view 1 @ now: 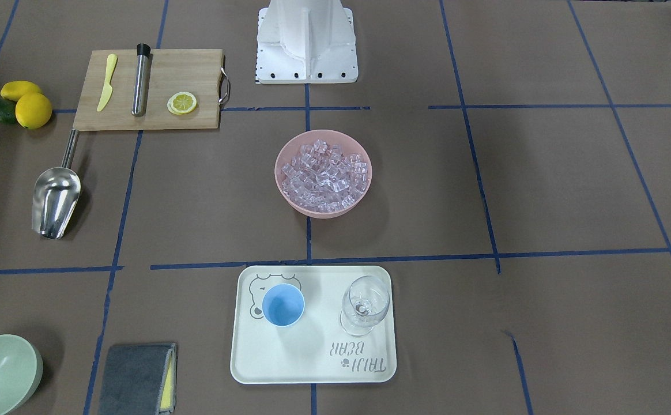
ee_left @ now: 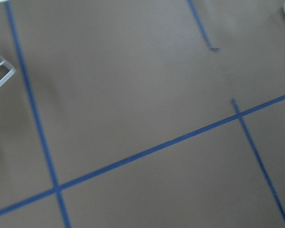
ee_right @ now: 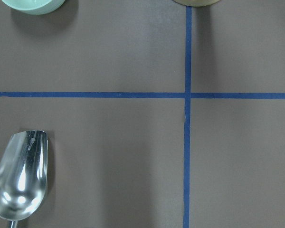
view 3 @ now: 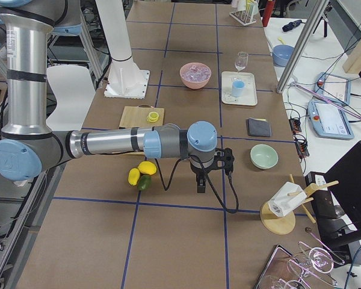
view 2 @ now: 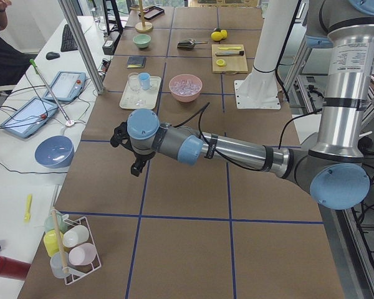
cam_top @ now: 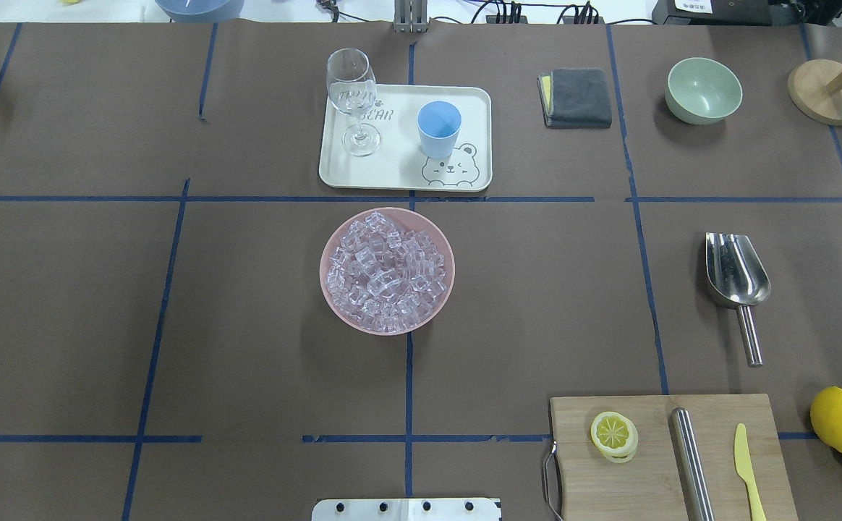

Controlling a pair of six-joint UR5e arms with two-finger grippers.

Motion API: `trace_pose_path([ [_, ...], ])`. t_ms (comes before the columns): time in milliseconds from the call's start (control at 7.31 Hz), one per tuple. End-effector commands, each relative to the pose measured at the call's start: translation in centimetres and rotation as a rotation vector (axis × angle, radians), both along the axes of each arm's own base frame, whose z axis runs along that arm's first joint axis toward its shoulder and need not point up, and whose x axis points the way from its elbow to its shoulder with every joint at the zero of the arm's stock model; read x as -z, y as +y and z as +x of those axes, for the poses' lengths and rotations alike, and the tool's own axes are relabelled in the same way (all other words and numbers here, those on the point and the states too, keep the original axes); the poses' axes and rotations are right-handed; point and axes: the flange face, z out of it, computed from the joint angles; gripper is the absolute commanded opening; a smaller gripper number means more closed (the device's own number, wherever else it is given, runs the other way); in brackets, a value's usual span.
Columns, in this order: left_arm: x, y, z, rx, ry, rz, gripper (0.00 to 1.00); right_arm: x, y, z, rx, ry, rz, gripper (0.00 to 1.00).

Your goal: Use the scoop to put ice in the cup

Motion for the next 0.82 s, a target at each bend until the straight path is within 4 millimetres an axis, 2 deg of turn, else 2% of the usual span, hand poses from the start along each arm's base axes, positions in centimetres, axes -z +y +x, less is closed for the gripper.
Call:
trace_pose_path([
  [0, 5.1, -0.6, 5.2, -0.094, 0.040, 0.303, 0.98, 1.3, -0.8, -3.4, 0.051, 0.001, 0.018, 1.00],
  [137, 4.9, -0.3, 7.4, -0.127, 0.047, 0.377, 1.00, 2.5, -1.1, -5.1, 0.022, -0.007, 0.001, 1.00],
  [274, 5.2, 0.0, 10.8, -0.186, 0.060, 0.398, 0.99, 4.3, -1.4, -8.7, -0.020, -0.022, -0.034, 1.00],
  [410, 6.8, 0.3, 13.9, -0.227, 0.065, 0.465, 0.98, 5.8, -1.4, -10.5, -0.071, -0.059, -0.027, 1.00],
  [684, 8.6, 0.9, 14.7, -0.161, 0.043, 0.692, 0.97, 6.8, -0.2, -13.9, -0.066, -0.078, -0.021, 1.00],
])
